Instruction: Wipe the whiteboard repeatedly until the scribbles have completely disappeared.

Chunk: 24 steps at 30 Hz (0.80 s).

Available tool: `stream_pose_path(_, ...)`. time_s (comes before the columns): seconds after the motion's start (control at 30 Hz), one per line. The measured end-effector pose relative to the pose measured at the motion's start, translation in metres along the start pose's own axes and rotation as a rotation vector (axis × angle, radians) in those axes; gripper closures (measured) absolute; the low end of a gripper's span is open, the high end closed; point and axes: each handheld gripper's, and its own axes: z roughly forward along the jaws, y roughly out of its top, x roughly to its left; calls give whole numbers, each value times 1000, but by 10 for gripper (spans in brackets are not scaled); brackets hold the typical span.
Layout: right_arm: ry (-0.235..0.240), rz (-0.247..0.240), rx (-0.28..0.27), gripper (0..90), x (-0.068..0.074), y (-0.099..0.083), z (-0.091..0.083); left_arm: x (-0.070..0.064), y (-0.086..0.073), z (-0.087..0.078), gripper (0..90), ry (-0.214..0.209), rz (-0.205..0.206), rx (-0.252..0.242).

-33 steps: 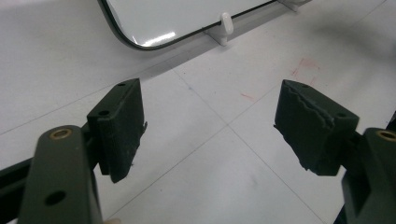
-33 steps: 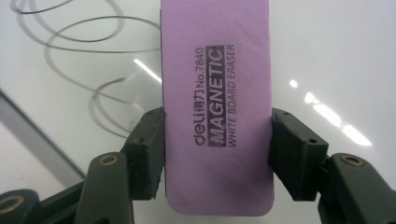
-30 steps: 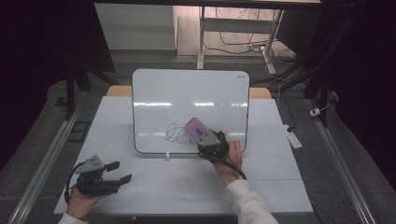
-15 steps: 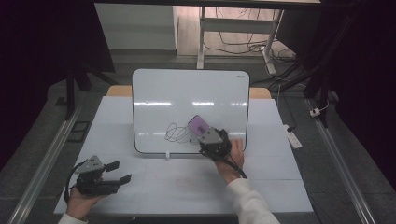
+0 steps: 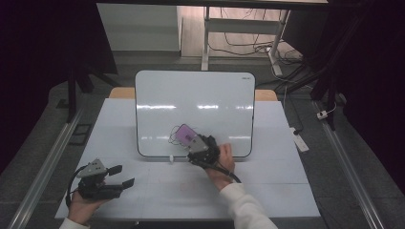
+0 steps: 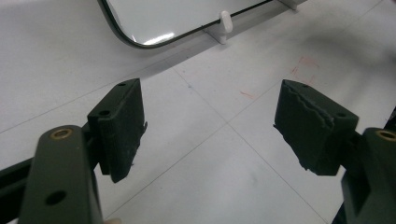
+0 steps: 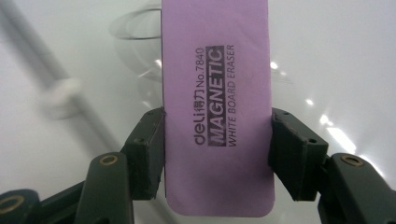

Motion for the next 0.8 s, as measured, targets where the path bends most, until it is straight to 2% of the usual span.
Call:
stream_pose_path(0.1,13,-54,6,402,22,1,4,0,0,0,250,0,1,0)
stream_pose_path(0.2,17,-62,9,402,26,0,4,0,0,-1,250,1,3,-1)
stream_pose_path(0.23,21,-64,16,402,24,0,3,0,0,-1,250,1,3,-1)
stream_pose_path(0.3,-17,-68,19,402,17,-1,2,1,0,-1,250,1,3,-1)
stream_pose_path(0.33,-21,-48,19,402,11,-2,0,1,0,-1,251,2,3,-1)
stream_pose_path(0.37,-21,-48,19,402,11,-2,0,1,0,-1,251,2,3,-1)
stream_pose_path(0.4,-52,18,9,402,-7,-3,-3,1,0,-1,252,1,2,-1)
stream_pose_path(0.47,-71,66,7,402,-21,-3,-5,1,0,-2,252,0,2,-3)
stream_pose_path(0.5,-71,66,7,402,-21,-3,-5,1,0,-2,252,0,2,-3)
stream_pose_path(0.53,-104,99,-3,403,-33,-1,-7,1,0,-2,252,-2,2,-3)
stream_pose_path(0.57,-104,99,-3,403,-33,-1,-7,1,0,-2,252,-2,2,-3)
stream_pose_path(0.6,-95,138,-4,403,-41,2,-7,1,0,-1,252,-3,1,-2)
stream_pose_path(0.7,-104,120,-4,403,-39,6,-5,1,0,-1,252,-2,-1,-4)
stream_pose_path(0.8,-61,57,7,403,-18,16,2,2,0,-1,251,-6,-3,-3)
